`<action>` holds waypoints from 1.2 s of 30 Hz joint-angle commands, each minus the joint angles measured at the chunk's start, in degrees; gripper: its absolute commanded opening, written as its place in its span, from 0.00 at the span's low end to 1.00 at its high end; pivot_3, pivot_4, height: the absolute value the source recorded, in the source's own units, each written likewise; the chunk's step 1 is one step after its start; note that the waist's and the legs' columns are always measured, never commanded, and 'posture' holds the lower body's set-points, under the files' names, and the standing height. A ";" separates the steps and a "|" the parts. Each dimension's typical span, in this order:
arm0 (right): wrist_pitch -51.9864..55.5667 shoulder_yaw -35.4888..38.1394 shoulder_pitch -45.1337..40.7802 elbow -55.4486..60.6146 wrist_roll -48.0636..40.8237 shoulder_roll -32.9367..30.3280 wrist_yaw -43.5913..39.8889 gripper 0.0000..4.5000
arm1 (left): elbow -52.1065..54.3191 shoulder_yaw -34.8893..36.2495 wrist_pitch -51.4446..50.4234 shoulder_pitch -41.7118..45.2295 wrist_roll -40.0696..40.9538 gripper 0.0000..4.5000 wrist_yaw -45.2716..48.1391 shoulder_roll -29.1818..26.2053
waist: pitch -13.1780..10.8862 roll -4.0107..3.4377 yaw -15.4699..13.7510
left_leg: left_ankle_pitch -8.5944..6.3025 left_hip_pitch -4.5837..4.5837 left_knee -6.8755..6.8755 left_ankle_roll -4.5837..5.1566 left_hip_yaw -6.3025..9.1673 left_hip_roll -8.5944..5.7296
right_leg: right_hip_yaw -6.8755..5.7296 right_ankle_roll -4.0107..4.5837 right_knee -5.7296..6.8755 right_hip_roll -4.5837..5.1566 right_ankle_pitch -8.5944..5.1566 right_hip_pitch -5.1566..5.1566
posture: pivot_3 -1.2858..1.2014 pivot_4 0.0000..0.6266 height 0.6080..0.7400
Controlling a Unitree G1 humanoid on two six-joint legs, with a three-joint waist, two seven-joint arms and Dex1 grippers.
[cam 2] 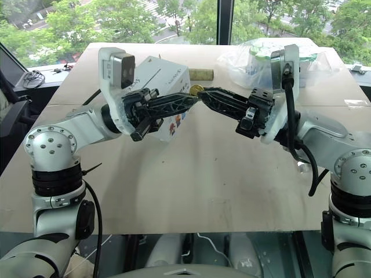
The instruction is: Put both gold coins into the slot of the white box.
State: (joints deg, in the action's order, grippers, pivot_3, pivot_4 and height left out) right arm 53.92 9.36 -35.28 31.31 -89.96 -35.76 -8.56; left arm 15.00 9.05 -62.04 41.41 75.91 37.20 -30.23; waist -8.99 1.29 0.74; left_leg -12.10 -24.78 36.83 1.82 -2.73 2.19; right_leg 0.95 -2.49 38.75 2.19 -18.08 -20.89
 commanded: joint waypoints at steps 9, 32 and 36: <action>-2.66 0.81 3.17 2.79 5.15 -3.86 -6.58 0.52 | 0.12 2.02 1.68 2.19 0.50 0.00 -1.98 -0.77 | 0.00 0.00 -0.08 | 0.00 -0.01 -0.01 0.00 0.01 0.00 | -0.01 0.00 -0.03 0.00 0.00 0.00 | 0.52 0.24 1.00; -13.78 11.47 13.22 3.51 37.98 -26.22 -33.43 0.90 | 6.39 -7.59 -10.36 8.23 -43.06 0.00 -38.66 -6.78 | -0.17 0.16 -0.88 | 0.14 -0.05 -0.32 -0.25 0.01 -0.02 | -0.04 -0.02 -0.44 0.06 0.00 0.02 | 0.52 0.24 1.00; -12.30 12.75 13.57 4.80 36.20 -26.54 -33.40 0.90 | 5.09 -6.68 -14.69 9.44 -42.70 0.00 -35.59 -5.46 | -0.17 0.16 -1.19 | 0.15 -0.04 -0.32 -0.26 0.00 -0.03 | -0.03 -0.02 -0.44 0.05 0.00 0.02 | 0.52 0.24 1.00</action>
State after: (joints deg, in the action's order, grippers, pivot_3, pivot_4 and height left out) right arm 41.18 19.37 -21.10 33.99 -52.33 -61.61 -42.17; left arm 19.68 0.45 -74.78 49.24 33.28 0.44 -35.89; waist -9.16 1.45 -0.46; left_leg -11.96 -24.81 36.51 1.56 -2.74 2.17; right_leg 0.93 -2.51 38.31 2.24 -18.08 -20.86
